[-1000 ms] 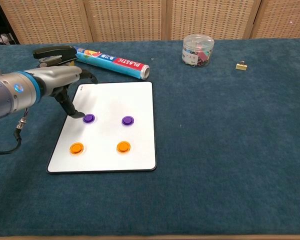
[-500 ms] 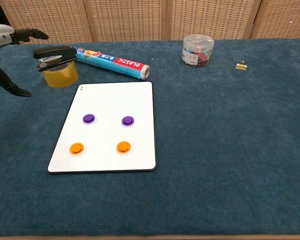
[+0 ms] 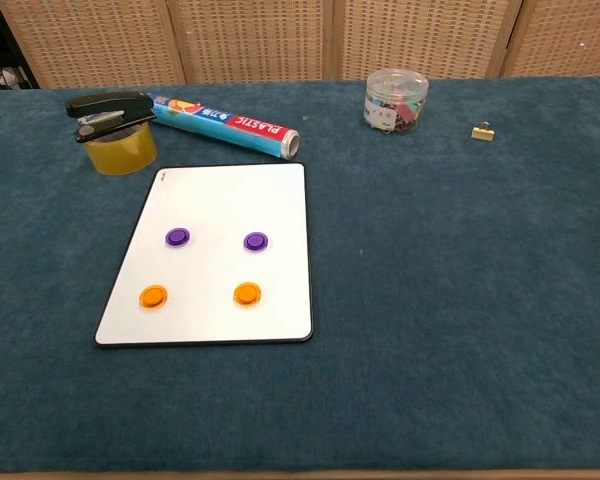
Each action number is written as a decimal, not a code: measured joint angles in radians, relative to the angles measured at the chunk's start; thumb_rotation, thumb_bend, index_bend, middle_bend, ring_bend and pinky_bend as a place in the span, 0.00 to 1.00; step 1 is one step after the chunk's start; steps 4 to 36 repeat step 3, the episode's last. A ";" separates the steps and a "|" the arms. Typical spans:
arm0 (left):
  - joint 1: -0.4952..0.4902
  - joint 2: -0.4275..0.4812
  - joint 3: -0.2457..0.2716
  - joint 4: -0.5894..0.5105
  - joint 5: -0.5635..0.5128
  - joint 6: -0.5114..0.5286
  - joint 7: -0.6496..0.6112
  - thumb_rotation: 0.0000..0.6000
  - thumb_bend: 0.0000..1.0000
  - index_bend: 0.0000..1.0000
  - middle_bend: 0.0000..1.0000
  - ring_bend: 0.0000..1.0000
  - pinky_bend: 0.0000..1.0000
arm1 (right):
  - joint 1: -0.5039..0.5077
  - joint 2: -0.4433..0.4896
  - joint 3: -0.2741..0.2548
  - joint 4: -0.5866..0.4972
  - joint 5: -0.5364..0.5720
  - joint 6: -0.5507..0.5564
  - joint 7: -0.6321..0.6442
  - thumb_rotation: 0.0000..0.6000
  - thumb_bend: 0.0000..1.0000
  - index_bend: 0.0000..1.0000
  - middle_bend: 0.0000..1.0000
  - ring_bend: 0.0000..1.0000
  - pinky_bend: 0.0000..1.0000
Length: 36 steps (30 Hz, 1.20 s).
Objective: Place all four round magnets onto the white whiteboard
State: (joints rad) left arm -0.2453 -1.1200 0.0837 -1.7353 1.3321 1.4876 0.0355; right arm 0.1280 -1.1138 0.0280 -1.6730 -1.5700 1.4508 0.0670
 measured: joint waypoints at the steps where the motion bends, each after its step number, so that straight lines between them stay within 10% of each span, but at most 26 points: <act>1: 0.021 0.010 0.010 -0.003 0.014 0.019 -0.001 1.00 0.00 0.00 0.00 0.00 0.00 | -0.007 -0.011 0.005 0.006 0.000 0.022 -0.038 1.00 0.07 0.00 0.00 0.00 0.00; 36: 0.051 0.031 0.024 -0.009 0.041 0.046 -0.001 1.00 0.00 0.00 0.00 0.00 0.00 | -0.018 -0.027 0.013 0.014 0.001 0.052 -0.078 1.00 0.07 0.00 0.00 0.00 0.00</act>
